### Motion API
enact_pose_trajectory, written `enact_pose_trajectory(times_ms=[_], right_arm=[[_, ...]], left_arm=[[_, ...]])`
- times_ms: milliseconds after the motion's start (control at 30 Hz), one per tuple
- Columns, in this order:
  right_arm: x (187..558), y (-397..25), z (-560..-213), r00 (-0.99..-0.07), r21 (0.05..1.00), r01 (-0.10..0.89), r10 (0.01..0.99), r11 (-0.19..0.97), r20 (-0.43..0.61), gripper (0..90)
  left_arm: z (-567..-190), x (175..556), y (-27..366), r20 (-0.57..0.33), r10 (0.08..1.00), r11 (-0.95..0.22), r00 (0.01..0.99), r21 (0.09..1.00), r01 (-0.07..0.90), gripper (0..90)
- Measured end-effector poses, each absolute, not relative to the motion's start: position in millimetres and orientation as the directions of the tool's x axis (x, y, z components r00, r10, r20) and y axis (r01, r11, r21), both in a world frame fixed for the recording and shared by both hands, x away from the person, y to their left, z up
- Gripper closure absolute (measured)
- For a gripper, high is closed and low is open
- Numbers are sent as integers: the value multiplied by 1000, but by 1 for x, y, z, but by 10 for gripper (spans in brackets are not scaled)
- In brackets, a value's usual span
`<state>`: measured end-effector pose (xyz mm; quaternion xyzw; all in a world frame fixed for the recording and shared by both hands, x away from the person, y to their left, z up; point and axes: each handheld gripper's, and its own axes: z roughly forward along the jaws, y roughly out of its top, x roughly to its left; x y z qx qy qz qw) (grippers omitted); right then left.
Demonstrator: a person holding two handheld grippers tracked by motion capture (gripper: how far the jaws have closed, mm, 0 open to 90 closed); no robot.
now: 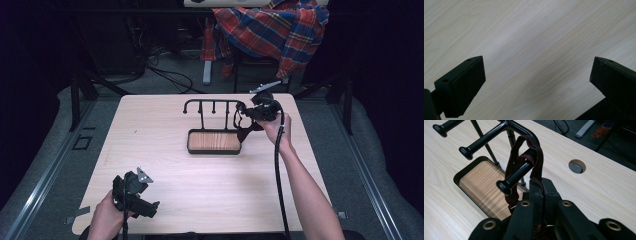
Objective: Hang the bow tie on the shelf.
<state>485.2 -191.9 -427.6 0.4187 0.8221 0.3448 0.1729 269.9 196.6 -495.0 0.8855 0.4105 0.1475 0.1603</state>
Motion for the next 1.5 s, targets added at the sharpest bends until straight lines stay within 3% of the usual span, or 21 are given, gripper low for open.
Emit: enact_pose_trajectory(times_ms=[633, 1033, 1500], right_arm=[[487, -191, -432, -611, 690, 591, 790, 418, 45, 762], [470, -209, -416, -603, 654, 611, 798, 447, 18, 468], [417, -235, -419, -662, 616, 592, 750, 520, 4, 282]], left_arm=[[-495, 270, 195, 131, 770, -618, 625, 397, 678, 1], [-495, 271, 196, 123, 776, -609, 619, 399, 685, 1], [-495, 271, 196, 121, 780, -605, 614, 399, 689, 1]])
